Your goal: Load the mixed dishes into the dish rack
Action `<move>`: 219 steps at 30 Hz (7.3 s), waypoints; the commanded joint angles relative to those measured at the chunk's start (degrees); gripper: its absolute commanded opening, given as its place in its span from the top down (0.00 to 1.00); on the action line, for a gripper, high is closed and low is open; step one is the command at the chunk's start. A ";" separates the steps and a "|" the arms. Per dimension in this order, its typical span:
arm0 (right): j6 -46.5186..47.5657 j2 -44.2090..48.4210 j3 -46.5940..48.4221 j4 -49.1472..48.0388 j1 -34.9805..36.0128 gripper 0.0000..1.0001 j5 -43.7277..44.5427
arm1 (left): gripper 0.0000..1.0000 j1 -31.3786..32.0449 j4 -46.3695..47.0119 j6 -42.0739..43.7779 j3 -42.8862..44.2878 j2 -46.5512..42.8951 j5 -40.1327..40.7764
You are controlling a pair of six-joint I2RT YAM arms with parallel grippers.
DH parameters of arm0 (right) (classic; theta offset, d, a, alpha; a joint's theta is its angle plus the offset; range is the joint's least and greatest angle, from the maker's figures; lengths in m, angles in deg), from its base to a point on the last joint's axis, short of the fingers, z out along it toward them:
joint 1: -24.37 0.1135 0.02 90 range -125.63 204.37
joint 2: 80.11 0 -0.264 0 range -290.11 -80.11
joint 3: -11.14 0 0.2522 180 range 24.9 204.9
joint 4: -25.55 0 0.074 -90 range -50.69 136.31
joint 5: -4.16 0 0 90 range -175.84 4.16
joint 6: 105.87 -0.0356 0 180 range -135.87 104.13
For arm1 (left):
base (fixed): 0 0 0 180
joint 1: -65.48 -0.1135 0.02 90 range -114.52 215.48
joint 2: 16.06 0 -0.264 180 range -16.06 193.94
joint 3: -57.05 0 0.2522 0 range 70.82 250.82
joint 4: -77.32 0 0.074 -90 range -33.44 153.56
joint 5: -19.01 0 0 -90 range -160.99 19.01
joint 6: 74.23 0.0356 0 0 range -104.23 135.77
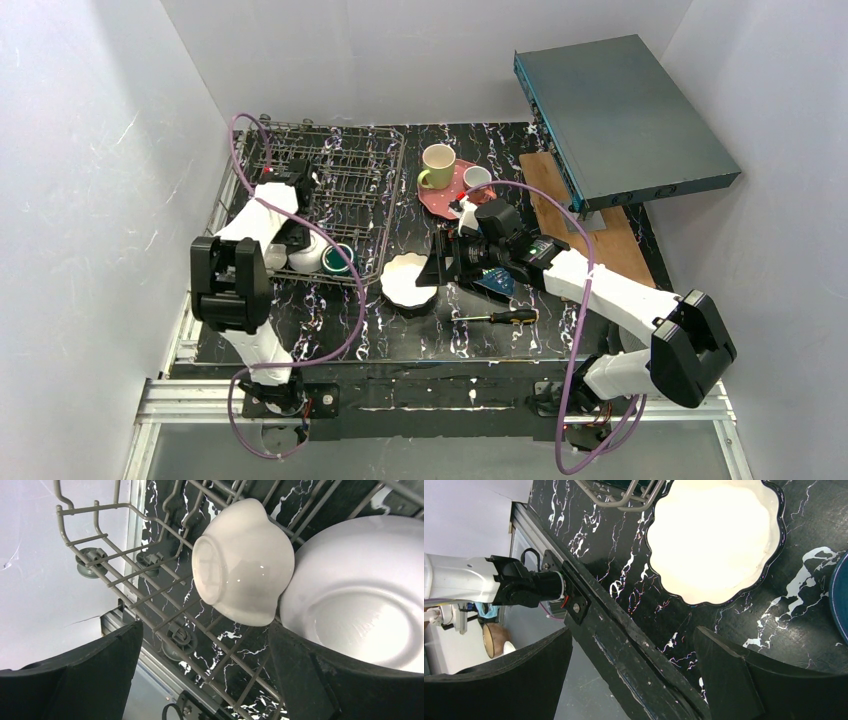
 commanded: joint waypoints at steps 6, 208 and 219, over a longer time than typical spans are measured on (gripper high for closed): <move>0.02 0.25 0.80 -1.41 -0.05 0.02 -0.22 | 0.02 0.49 2.32 -0.77 -1.21 -7.34 2.11; 8.07 14.22 -2.24 -1.27 -6.91 0.02 12.80 | 1.00 15.57 -0.94 -2.29 24.34 -20.25 -35.70; 8.37 13.21 -1.42 0.89 -7.01 0.02 12.52 | 1.00 8.43 6.70 12.59 37.53 -0.65 -15.09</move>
